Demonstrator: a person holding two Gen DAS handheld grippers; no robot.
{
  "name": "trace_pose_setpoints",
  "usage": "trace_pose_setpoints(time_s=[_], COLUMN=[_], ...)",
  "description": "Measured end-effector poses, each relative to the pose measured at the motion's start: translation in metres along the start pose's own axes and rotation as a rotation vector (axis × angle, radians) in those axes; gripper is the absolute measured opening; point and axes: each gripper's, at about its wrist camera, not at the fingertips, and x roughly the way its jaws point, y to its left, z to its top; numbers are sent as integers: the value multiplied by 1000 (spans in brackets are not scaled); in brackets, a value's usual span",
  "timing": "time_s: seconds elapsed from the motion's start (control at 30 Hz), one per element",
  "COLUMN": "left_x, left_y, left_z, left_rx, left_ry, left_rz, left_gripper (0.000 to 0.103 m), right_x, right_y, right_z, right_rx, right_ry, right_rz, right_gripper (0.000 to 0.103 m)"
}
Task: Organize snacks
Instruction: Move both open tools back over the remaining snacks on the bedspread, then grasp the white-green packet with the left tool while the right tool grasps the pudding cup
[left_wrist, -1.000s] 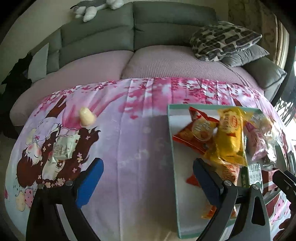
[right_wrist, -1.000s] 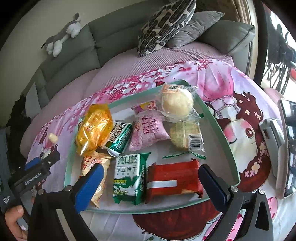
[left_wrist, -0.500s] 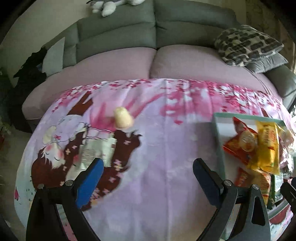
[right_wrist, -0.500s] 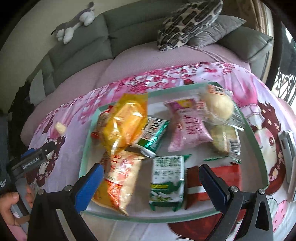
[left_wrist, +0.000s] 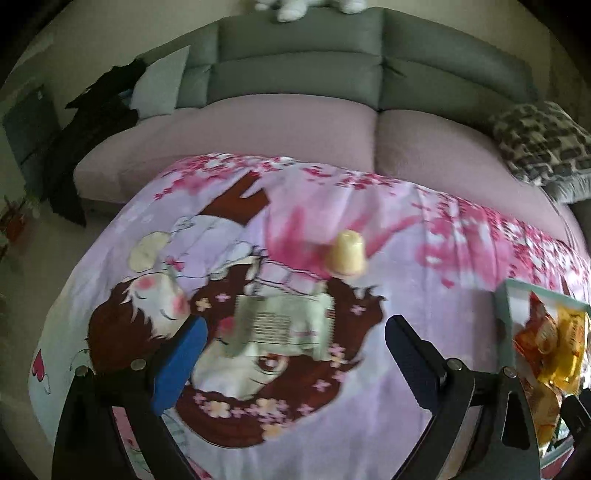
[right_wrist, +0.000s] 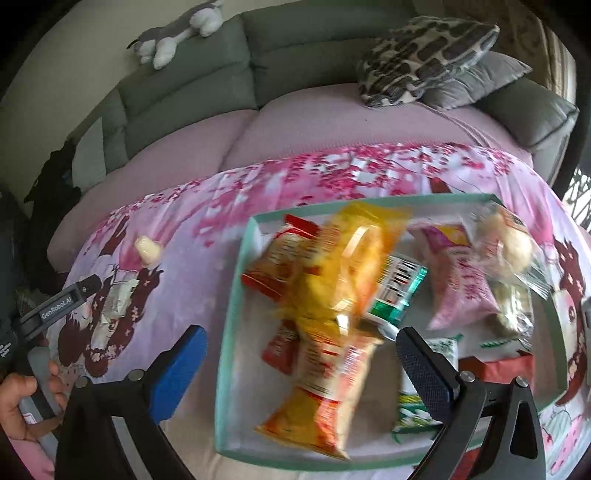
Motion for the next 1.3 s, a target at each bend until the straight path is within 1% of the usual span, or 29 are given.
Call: trace_pose_setpoints(time_s=[0.17,0.33,0.47,0.57,0.63,0.73,0.87,1.03,1.2,1.3], left_x=[6,13,17,22,28,34,39,50,57,63], left_y=[27,54,74,86,90,91,88,78,71,66], left_z=[3,-1,-5,-9,-12,-15,-16,-16,-14,-12], left_rx=[-38,-94,-130,-152,-167,-177,-186,-184,-194,-191], left_ry=[8,24,34,47,68,91,90,109,103,116], left_rz=[22,0,-3,-19,-46,-81,-113,-162,-177,-194], left_gripper=[97,97,97,97,97,97,97,97,97,97], right_x=[8,14,20,23,26,31,40,54,72,81], right_y=[27,50,71,86,92,102,113,123,129,131], right_z=[7,11,11,11,10,11,10,10,15,20], right_rx=[-45,-77,-114,-142,-152,-168,-194,-217,-229,-229], right_ry=[10,17,29,35,39,50,63,83,94,94], right_rz=[18,37,51,65,67,67,69,67,64,79], right_gripper=[103,103,103,103,103,103,103,103,103,103])
